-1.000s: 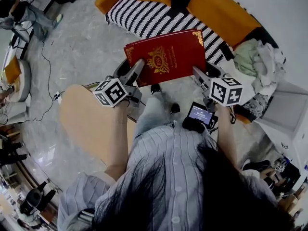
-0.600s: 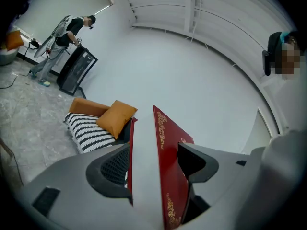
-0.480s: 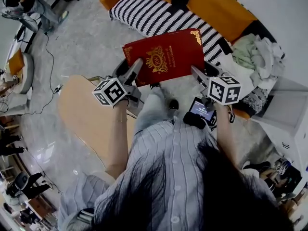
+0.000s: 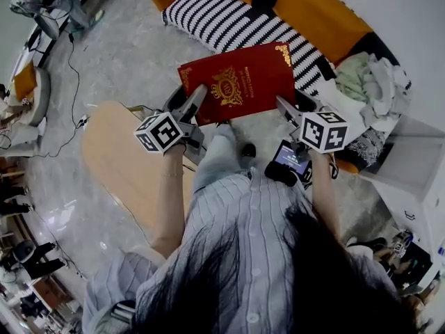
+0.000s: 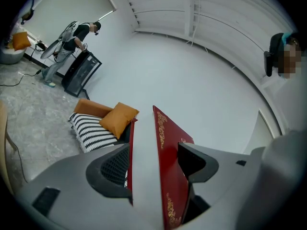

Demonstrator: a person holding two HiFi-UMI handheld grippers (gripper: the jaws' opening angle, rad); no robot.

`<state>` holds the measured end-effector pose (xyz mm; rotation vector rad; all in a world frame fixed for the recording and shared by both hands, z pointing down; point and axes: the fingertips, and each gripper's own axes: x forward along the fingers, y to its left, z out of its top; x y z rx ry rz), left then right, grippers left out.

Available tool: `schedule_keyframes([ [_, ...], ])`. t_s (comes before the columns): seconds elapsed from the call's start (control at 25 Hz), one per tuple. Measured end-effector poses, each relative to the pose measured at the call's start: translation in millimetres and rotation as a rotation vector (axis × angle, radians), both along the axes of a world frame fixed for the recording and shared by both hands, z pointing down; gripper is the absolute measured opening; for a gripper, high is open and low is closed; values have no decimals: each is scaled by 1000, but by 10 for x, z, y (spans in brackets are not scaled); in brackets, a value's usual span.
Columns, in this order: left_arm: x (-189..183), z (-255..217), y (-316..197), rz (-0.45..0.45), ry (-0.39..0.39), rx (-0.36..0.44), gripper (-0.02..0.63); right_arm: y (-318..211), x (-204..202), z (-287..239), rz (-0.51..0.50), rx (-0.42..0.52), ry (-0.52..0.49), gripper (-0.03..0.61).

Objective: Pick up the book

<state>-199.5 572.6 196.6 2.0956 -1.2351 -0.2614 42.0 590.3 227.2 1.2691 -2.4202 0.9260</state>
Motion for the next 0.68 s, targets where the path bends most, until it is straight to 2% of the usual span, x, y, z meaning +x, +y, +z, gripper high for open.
schedule_keyframes([
  [0.68,16,-82,26,4,-2,-5,322,89,17,-48,22,-12,-16,250],
])
